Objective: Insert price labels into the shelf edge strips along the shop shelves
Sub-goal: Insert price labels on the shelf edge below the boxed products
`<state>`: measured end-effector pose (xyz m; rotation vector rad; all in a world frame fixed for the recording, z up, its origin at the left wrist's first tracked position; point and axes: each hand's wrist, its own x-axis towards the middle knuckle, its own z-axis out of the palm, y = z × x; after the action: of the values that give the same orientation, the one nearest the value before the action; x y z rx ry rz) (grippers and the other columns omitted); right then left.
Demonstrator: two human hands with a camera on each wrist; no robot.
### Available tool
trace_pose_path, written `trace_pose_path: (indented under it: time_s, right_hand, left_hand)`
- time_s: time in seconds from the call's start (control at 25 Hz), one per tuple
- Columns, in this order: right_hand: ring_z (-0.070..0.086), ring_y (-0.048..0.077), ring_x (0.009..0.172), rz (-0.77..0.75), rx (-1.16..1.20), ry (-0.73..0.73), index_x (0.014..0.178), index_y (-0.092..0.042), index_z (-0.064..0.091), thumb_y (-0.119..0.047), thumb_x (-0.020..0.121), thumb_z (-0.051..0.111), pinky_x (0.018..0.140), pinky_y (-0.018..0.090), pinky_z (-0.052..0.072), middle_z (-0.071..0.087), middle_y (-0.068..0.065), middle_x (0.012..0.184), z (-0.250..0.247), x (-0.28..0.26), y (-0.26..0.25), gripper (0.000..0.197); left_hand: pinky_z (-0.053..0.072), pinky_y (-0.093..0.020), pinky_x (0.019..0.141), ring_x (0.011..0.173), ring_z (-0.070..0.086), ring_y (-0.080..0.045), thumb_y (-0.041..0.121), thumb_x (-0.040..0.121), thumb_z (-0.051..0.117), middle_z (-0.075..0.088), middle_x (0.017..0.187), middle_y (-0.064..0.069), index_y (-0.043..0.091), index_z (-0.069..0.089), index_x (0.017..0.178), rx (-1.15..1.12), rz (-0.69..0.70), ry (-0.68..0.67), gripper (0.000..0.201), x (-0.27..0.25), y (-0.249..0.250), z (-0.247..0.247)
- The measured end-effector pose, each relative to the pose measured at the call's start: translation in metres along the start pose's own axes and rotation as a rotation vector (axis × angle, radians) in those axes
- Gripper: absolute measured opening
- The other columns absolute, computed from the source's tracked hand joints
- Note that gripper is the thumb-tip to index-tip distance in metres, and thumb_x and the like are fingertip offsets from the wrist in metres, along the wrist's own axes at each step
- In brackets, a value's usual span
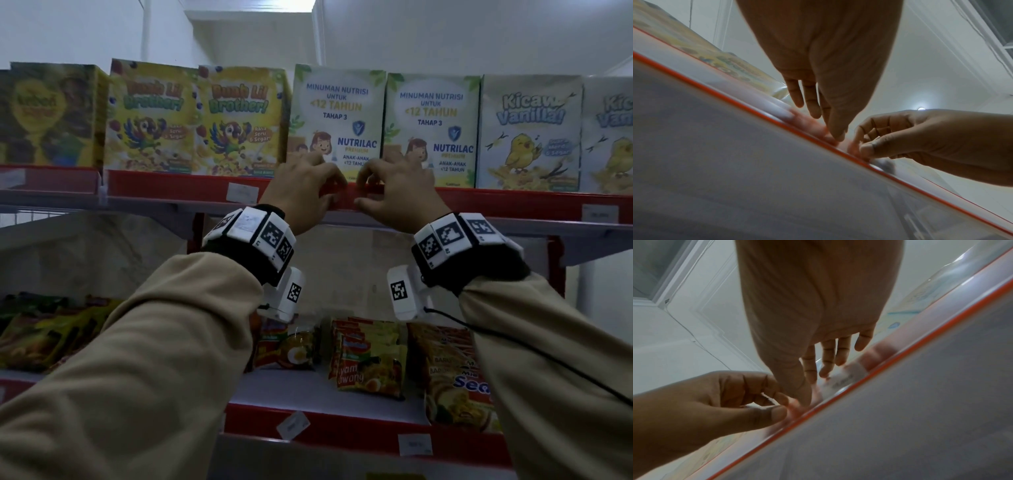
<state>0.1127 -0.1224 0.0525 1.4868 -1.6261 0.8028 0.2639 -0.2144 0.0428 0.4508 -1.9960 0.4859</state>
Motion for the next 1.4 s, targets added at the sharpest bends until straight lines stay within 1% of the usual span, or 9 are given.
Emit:
trace_pose_path:
  time_s: [0.16,0.36,0.52,0.68,0.8,0.92,1.04,1.12,1.4]
  right_hand:
    - [0.036,0.027,0.117,-0.002,-0.058,0.001,0.102,-0.029,0.055,-0.049,0.077,0.066,0.094,0.044,0.025,0.048,0.001,0.117,0.017,0.009,-0.036,0.034]
    - [0.038,0.028,0.115,0.001,-0.082,0.011,0.103,-0.025,0.051,-0.053,0.078,0.061,0.093,0.046,0.027,0.049,0.004,0.118,0.04,0.024,-0.084,0.039]
    - [0.041,0.028,0.114,0.016,-0.092,0.073,0.098,-0.024,0.049,-0.051,0.075,0.061,0.092,0.045,0.028,0.051,0.005,0.114,0.056,0.03,-0.11,0.037]
    - [0.04,0.029,0.112,0.064,-0.063,0.088,0.092,-0.026,0.046,-0.053,0.071,0.06,0.09,0.044,0.029,0.05,0.003,0.112,0.064,0.032,-0.119,0.036]
    - [0.04,0.029,0.112,0.114,-0.049,0.082,0.09,-0.024,0.047,-0.046,0.07,0.061,0.091,0.044,0.03,0.05,0.003,0.11,0.067,0.035,-0.126,0.033]
    - [0.043,0.029,0.11,0.019,0.043,0.098,0.097,-0.02,0.056,-0.027,0.071,0.063,0.092,0.04,0.036,0.054,0.005,0.107,0.07,0.038,-0.132,0.028]
    - [0.055,0.023,0.091,-0.118,0.245,0.152,0.098,-0.013,0.063,-0.013,0.073,0.063,0.085,0.038,0.047,0.062,0.005,0.094,0.07,0.04,-0.143,0.026]
    - [0.06,0.019,0.081,-0.159,0.301,0.163,0.097,-0.01,0.066,-0.01,0.073,0.064,0.082,0.037,0.051,0.067,0.005,0.09,0.069,0.042,-0.15,0.024]
    - [0.062,0.019,0.082,-0.139,0.206,0.092,0.097,-0.011,0.068,-0.01,0.074,0.067,0.082,0.034,0.053,0.069,0.007,0.089,0.059,0.044,-0.155,0.023]
  left_hand:
    - [0.036,-0.04,0.096,0.113,0.045,-0.027,0.025,0.085,0.065,0.053,0.117,-0.007,0.018,0.057,0.119,0.032,0.02,0.008,0.036,-0.018,-0.033,-0.014]
    - [0.034,-0.038,0.099,0.113,0.043,-0.027,0.034,0.085,0.065,0.05,0.116,-0.008,0.017,0.058,0.12,0.118,-0.096,0.073,0.039,-0.047,-0.098,-0.034]
    - [0.038,-0.038,0.098,0.113,0.046,-0.03,0.03,0.089,0.063,0.052,0.119,-0.011,0.012,0.057,0.126,0.074,-0.083,0.05,0.042,-0.065,-0.135,-0.043]
    - [0.045,-0.041,0.093,0.113,0.049,-0.029,0.022,0.088,0.063,0.057,0.12,-0.008,0.011,0.061,0.125,0.065,-0.009,0.101,0.038,-0.072,-0.146,-0.042]
    - [0.046,-0.04,0.089,0.109,0.049,-0.027,0.023,0.086,0.067,0.058,0.114,-0.007,0.013,0.063,0.118,0.057,0.0,0.12,0.034,-0.069,-0.148,-0.044]
    - [0.04,-0.037,0.091,0.109,0.046,-0.028,0.023,0.084,0.069,0.054,0.112,-0.009,0.012,0.06,0.116,0.073,-0.01,0.097,0.035,-0.064,-0.148,-0.044]
    - [0.033,-0.035,0.092,0.111,0.042,-0.03,0.018,0.083,0.069,0.051,0.114,-0.012,0.01,0.058,0.115,0.047,-0.031,0.091,0.035,-0.062,-0.146,-0.043]
    - [0.033,-0.034,0.092,0.11,0.042,-0.03,0.018,0.083,0.069,0.051,0.113,-0.012,0.01,0.058,0.114,0.041,-0.043,0.089,0.034,-0.062,-0.146,-0.043]
    - [0.035,-0.036,0.088,0.103,0.044,-0.03,0.017,0.087,0.063,0.051,0.107,-0.012,0.015,0.064,0.116,0.034,0.037,0.082,0.028,-0.065,-0.148,-0.042]
